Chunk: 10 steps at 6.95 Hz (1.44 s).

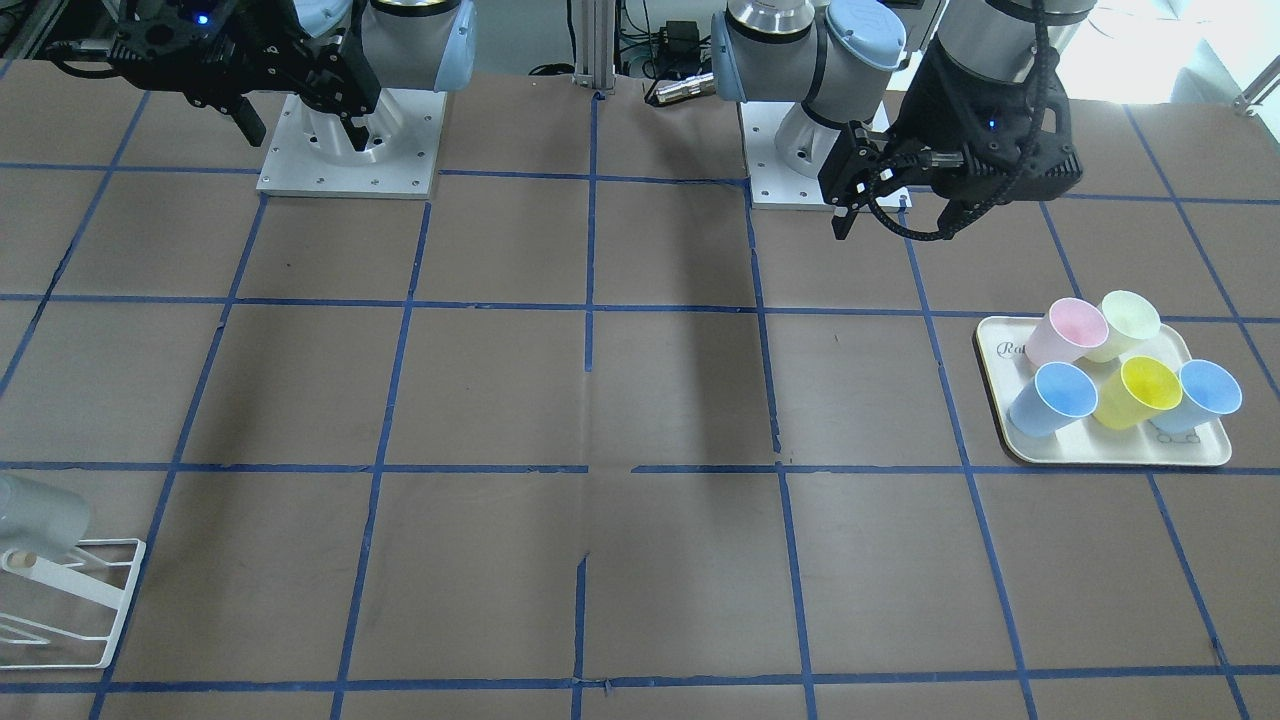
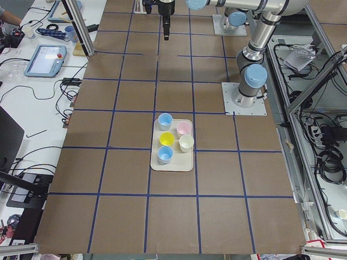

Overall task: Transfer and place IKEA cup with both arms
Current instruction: 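Move the right gripper down toward the white cup on the wire rack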

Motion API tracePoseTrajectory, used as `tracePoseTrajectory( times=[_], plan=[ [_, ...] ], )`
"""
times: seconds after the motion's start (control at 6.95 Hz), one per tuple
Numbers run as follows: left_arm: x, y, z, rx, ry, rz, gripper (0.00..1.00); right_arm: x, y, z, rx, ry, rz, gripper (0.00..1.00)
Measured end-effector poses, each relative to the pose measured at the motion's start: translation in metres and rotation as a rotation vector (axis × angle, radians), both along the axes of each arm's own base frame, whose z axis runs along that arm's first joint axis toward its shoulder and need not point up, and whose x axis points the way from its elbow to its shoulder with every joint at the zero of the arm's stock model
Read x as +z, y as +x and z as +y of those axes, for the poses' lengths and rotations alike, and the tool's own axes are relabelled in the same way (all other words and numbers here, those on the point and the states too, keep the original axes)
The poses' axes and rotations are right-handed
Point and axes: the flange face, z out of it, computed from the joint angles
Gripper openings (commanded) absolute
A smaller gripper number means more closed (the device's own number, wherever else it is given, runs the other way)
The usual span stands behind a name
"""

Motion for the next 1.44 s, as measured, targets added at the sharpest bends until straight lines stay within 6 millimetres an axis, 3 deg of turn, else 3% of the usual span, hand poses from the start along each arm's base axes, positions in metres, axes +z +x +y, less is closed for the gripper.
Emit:
tracePoseTrajectory(
  times=[0.86,1.44],
  plan=[
    [0.003,0.001,0.002,-0.007,-0.012,-0.010,1.00,0.000,-0.004,-0.001,0.002,-0.002,0.003,1.00],
    [-0.002,-0.001,-0.008,-0.010,-0.009,-0.011,1.00,-0.008,-0.021,-0.015,-0.030,0.012,0.048,1.00]
  ],
)
